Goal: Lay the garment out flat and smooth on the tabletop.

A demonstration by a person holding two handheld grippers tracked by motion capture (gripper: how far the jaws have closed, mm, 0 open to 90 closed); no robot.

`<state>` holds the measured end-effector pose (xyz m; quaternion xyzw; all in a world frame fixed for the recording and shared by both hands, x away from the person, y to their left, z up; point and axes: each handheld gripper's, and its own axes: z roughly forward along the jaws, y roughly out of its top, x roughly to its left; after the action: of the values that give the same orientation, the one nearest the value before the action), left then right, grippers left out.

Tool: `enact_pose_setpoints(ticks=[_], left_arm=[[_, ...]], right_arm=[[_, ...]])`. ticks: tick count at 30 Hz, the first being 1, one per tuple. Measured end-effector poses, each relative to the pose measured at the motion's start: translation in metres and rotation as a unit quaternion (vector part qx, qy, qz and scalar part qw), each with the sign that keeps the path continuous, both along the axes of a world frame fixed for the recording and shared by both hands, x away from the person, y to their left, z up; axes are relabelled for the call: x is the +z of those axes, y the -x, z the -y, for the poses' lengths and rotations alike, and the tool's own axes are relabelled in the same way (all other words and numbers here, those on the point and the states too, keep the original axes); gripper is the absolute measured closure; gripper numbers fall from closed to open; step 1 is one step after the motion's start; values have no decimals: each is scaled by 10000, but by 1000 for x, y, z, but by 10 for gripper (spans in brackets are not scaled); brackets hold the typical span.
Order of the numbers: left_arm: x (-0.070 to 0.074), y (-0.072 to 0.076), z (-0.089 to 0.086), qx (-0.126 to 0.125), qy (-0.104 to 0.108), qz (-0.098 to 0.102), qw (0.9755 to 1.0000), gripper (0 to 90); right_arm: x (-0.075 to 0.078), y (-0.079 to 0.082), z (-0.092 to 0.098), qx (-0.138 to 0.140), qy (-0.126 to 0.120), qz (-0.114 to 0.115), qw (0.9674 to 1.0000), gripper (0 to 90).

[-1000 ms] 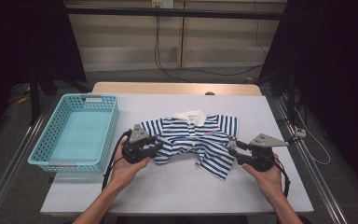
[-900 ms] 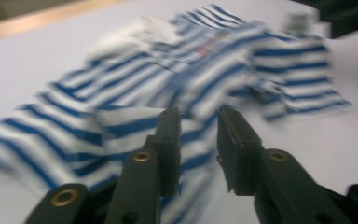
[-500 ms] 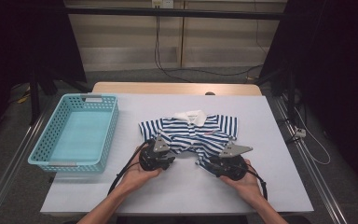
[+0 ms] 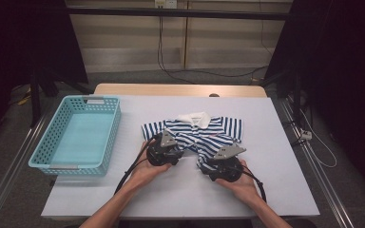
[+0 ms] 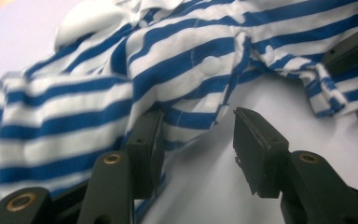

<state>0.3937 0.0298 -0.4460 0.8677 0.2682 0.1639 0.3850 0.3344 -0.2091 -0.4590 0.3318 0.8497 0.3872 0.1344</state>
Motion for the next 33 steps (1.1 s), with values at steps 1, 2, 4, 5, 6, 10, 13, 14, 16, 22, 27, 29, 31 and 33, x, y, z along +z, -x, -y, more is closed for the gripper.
enact_pose_setpoints(ticks=[1,2,4,5,6,10,13,14,16,22,27,29,31,33], left_arm=[[-3,-3,3,101,1,10,9999,583],[-5,-5,4,157,3,8,9999,639],[-6,-5,4,168,-17,-13,9999,721],[-4,-5,2,115,22,-103,9999,740],[-1,-4,0,68,82,-196,9998,749],[8,5,-5,-115,187,-385,9990,752],[13,16,-8,-363,270,-565,9974,748],[14,19,-9,-423,263,-645,9967,745],[17,25,-10,-586,303,-728,9952,739],[25,41,-12,-991,660,-1017,9877,677],[28,40,-27,-825,638,-910,9904,618],[23,37,-33,-724,501,-823,9927,636],[18,33,-39,-591,331,-781,9946,649],[14,26,-43,-451,229,-719,9961,648]], right_arm=[[0,0,0,-38,-14,-25,10000,601],[0,-1,1,-35,10,17,10000,628],[0,-1,2,-74,30,33,10000,669],[0,-1,1,-78,32,62,9999,705],[0,0,1,-54,25,65,10000,758],[2,2,3,-25,32,32,10000,878],[4,3,6,73,2,-4,10000,883],[6,4,6,93,-23,-33,9999,883],[9,6,9,153,-87,-11,9998,884],[15,21,22,192,-132,-30,9997,884],[18,28,32,176,-147,-10,9997,885],[20,27,36,122,-184,-5,9998,884],[19,26,39,116,-216,-55,9997,884],[17,25,38,113,-159,-105,9998,881]])
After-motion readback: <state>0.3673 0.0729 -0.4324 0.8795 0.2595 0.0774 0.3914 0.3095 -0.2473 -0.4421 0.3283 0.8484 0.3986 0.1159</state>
